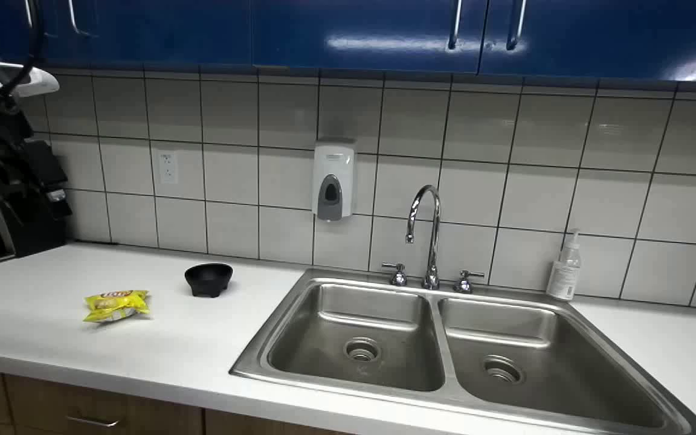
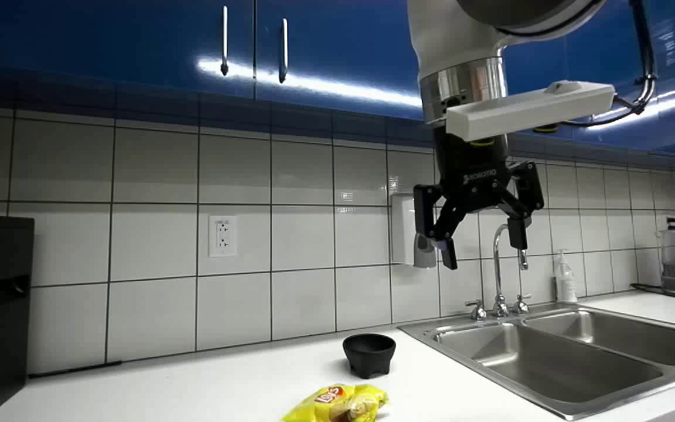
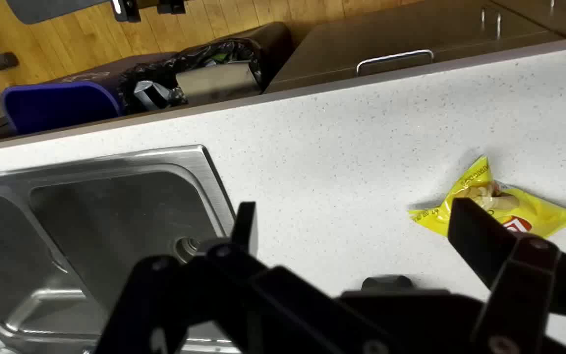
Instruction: Put the black bowl into the sink
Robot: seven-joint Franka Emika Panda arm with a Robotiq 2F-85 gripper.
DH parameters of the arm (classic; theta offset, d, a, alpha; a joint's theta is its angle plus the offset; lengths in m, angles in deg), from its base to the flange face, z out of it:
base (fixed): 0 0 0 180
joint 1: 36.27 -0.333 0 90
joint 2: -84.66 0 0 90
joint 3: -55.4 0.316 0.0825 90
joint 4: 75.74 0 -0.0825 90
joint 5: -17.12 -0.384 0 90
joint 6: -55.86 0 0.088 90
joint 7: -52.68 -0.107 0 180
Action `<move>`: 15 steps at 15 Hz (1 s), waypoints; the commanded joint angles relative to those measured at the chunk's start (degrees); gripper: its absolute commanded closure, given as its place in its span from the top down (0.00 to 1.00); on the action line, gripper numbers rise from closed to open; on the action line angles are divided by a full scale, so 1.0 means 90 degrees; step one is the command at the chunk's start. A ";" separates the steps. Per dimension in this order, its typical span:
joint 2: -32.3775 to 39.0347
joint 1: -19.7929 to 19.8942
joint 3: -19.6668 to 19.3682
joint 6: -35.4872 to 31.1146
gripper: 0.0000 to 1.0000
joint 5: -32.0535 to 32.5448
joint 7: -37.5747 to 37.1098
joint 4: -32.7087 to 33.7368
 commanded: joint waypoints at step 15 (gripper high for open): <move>0.0484 -0.0326 -0.0391 -0.0083 1.00 0.0210 0.0491 0.0086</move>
